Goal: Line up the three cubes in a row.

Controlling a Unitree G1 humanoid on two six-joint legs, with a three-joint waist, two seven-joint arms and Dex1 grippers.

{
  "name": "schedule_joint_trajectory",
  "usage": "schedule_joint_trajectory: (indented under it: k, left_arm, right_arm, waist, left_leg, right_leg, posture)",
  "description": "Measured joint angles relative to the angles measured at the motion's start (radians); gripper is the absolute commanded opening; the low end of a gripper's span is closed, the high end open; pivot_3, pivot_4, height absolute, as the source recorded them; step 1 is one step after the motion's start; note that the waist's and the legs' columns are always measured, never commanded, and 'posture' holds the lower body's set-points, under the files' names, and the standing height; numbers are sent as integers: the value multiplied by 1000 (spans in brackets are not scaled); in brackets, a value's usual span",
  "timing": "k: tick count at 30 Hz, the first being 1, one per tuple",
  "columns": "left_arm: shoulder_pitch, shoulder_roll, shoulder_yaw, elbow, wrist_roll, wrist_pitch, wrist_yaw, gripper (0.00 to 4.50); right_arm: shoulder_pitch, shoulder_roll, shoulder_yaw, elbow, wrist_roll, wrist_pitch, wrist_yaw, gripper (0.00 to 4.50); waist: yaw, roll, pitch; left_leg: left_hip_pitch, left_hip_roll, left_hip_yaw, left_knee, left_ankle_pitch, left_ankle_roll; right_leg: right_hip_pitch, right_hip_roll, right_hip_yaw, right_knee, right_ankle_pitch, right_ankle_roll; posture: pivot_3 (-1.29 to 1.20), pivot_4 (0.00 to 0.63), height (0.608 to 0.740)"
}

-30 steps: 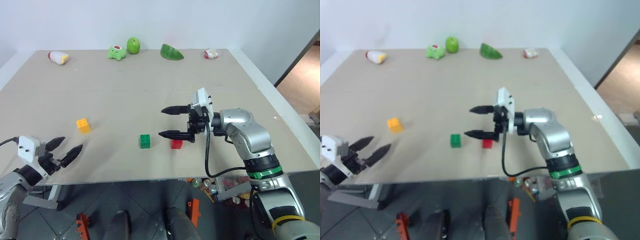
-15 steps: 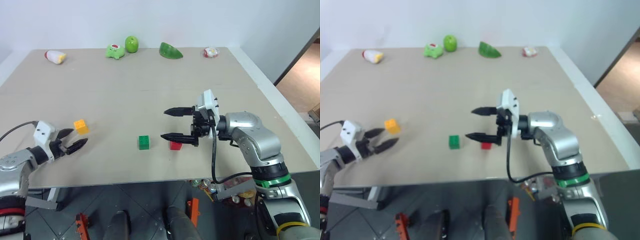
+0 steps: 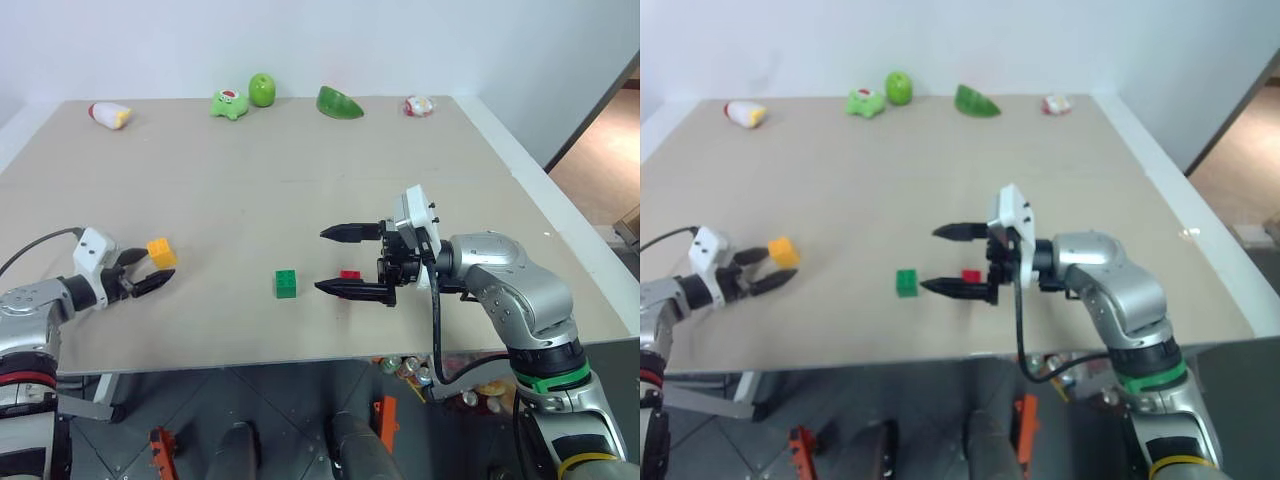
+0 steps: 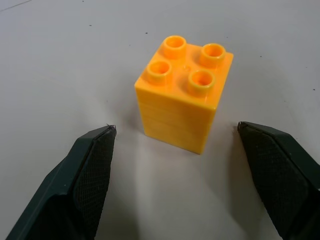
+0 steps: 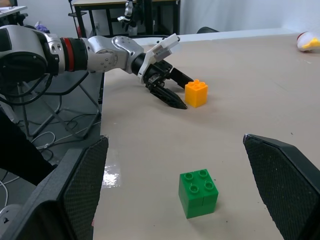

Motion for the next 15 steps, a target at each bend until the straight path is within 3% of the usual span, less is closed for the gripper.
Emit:
schedule_joint_trajectory:
  k: [15]
  left_arm:
    - [-79,-37,-15,60,17,-18,10,4013]
  right_arm:
    - [-7,-1,7,18,-10,-8,6,4500]
  waist:
    - [3,0,0]
  left_leg:
    - [-1,1,0,0,0,0]
  right_leg:
    - [0,1,0,0,0,1]
  posture:
    - [0,150,733]
